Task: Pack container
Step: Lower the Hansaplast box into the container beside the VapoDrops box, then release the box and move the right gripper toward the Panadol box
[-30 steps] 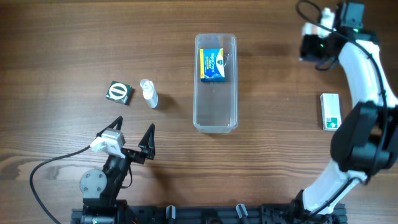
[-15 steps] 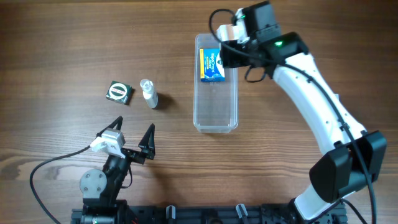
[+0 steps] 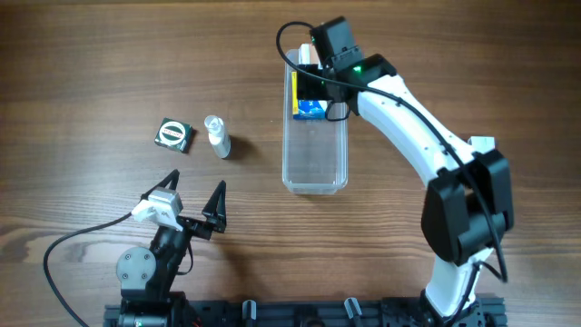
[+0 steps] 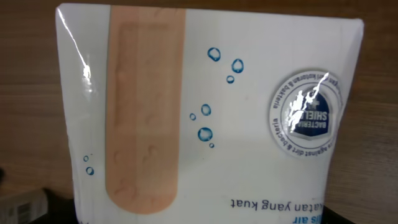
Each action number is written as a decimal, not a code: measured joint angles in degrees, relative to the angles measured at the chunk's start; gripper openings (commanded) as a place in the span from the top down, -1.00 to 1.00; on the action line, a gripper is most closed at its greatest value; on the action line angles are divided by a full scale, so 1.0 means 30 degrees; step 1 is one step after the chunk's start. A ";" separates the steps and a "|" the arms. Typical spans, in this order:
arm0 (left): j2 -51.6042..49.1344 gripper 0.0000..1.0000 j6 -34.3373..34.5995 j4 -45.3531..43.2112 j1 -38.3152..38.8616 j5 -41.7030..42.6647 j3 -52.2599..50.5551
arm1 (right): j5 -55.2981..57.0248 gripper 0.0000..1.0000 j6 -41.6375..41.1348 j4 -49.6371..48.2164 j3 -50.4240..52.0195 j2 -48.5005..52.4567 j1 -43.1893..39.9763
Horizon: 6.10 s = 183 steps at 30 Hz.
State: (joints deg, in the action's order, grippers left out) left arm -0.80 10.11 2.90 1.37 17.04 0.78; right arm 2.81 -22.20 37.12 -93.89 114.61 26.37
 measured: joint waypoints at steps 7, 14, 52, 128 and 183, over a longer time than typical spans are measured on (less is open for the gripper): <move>0.0000 -0.99 0.0000 0.0000 0.0000 0.0000 0.0000 | 0.0015 -0.58 -0.0357 -0.0998 0.0000 0.0233 0.0058; 0.0000 -1.00 0.0000 0.0000 0.0000 0.0000 0.0000 | 0.0015 -0.58 -0.0685 -0.1639 0.0000 0.0874 0.0160; 0.0000 -0.99 0.0000 0.0000 0.0000 0.0000 0.0000 | 0.0772 -0.10 0.0044 0.1202 -0.0029 -0.0503 0.0160; 0.0000 -1.00 0.0000 -0.0007 0.0000 0.0000 0.0000 | -0.1982 0.87 -0.1042 0.0874 0.0882 0.1450 0.0787; 0.0000 -0.99 0.0000 0.0000 0.0000 0.0000 0.0000 | 0.1282 -0.99 1.2174 0.9814 0.2419 -0.6980 -1.4630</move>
State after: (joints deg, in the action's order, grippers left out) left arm -0.80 10.11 2.90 1.37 17.04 0.78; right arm 6.66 14.33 66.57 -86.63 93.67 -17.52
